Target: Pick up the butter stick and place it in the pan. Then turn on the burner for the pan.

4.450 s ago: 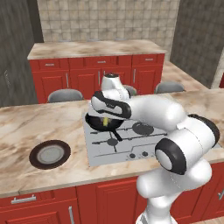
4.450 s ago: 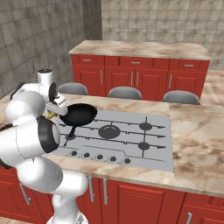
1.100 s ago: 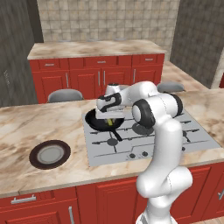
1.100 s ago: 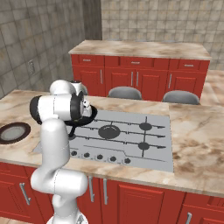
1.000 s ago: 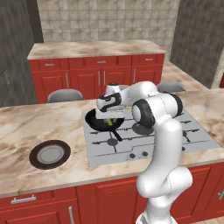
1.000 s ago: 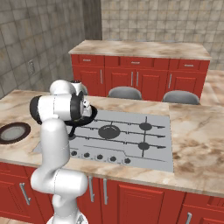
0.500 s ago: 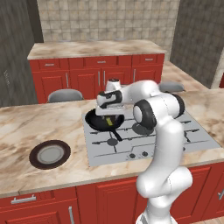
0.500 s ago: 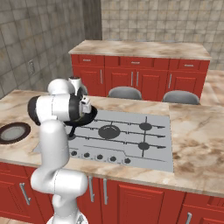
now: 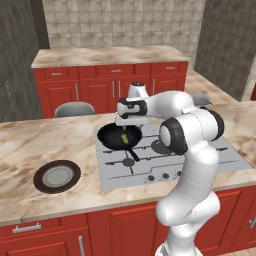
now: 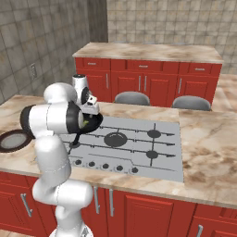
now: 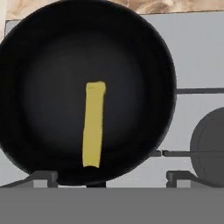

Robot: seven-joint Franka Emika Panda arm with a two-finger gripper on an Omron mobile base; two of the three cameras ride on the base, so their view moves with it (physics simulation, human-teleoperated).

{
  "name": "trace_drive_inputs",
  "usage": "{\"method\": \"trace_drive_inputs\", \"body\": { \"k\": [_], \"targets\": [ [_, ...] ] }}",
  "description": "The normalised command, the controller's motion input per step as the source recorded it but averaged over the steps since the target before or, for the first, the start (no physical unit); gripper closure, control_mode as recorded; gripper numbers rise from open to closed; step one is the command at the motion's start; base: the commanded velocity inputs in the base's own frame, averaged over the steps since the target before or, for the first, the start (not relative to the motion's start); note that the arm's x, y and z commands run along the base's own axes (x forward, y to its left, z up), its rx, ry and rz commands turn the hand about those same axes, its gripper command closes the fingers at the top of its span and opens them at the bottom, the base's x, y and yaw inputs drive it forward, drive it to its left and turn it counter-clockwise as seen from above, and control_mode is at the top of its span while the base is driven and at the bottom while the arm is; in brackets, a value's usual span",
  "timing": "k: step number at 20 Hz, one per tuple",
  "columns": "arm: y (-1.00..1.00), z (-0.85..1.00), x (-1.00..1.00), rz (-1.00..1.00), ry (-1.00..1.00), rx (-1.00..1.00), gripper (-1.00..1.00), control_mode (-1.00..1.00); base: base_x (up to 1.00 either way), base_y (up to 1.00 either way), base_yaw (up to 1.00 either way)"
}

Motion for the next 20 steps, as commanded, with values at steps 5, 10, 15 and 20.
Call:
{"method": "trace_drive_inputs", "body": {
  "k": [5,10,15,20],
  "targets": [
    [-0.36,0.11,-0.77,0.00,-0.03,0.00,-1.00,-1.00,0.00,0.00,0.00],
    [-0.32,0.10,-0.86,0.00,-0.02,0.00,-1.00,-1.00,0.00,0.00,0.00],
    [-0.24,0.15,-0.66,0.00,0.00,0.00,-1.00,-1.00,0.00,0.00,0.00],
    [-0.27,0.01,-0.46,0.00,0.00,0.00,-1.00,-1.00,0.00,0.00,0.00]
  ]
}}
